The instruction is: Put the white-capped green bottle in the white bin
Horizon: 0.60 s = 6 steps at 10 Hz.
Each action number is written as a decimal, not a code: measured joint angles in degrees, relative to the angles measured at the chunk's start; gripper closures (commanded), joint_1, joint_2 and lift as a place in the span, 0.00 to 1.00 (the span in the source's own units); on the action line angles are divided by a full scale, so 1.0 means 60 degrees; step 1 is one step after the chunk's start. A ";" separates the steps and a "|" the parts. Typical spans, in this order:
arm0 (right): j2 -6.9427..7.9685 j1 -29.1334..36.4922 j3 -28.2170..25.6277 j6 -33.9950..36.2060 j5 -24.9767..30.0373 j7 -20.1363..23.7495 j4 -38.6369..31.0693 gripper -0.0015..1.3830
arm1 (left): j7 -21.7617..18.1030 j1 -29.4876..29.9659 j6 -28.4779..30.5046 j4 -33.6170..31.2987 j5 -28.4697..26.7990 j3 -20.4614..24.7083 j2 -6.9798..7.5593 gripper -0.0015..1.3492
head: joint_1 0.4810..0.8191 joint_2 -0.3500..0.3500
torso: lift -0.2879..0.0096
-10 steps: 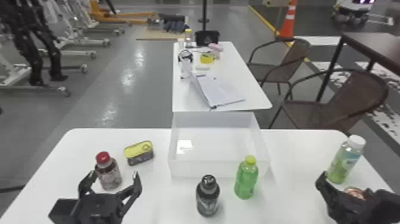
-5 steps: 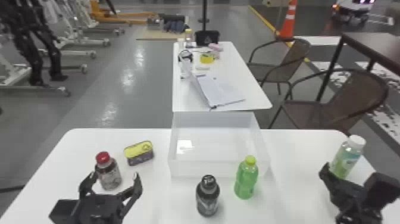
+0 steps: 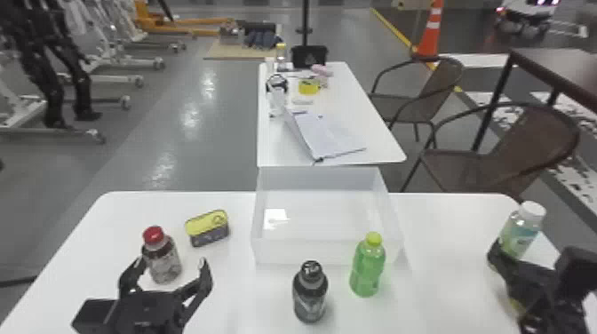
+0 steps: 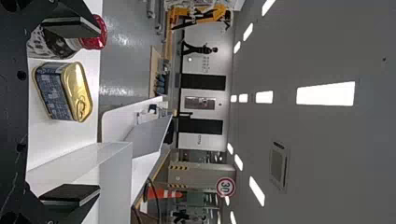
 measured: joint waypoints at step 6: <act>-0.0057 -0.0941 -0.0001 -0.0422 0.0053 0.1162 0.1434 0.07 | -0.0122 -0.0006 -0.0142 0.0109 0.0281 0.0037 0.0000 0.09 | 0.20 0.50 | 0.63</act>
